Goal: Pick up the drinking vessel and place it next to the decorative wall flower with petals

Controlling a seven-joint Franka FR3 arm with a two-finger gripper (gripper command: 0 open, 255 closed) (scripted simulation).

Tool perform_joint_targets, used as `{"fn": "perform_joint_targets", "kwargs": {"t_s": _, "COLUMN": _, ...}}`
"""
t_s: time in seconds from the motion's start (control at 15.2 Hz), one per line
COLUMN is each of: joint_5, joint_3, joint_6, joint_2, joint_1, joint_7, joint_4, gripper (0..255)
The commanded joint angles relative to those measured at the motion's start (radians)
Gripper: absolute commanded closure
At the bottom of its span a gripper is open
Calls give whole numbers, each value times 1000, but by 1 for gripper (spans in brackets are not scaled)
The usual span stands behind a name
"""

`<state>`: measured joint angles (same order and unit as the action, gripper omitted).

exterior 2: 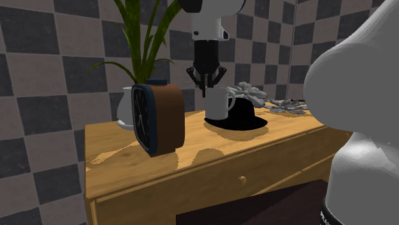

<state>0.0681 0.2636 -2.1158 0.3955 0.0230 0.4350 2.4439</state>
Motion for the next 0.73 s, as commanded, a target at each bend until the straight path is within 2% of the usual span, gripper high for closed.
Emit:
{"fn": "perform_joint_targets", "kwargs": {"t_s": 0.0, "joint_5": 0, "joint_3": -2, "joint_6": 29, "joint_2": 7, "joint_1": 0, "joint_7": -1, "joint_4": -22, "gripper": 255}}
{"fn": "perform_joint_targets", "kwargs": {"t_s": 0.66, "joint_5": -1, "joint_3": -14, "joint_6": 170, "joint_2": 38, "joint_1": 1, "joint_7": -7, "joint_4": -131, "gripper": 255}}
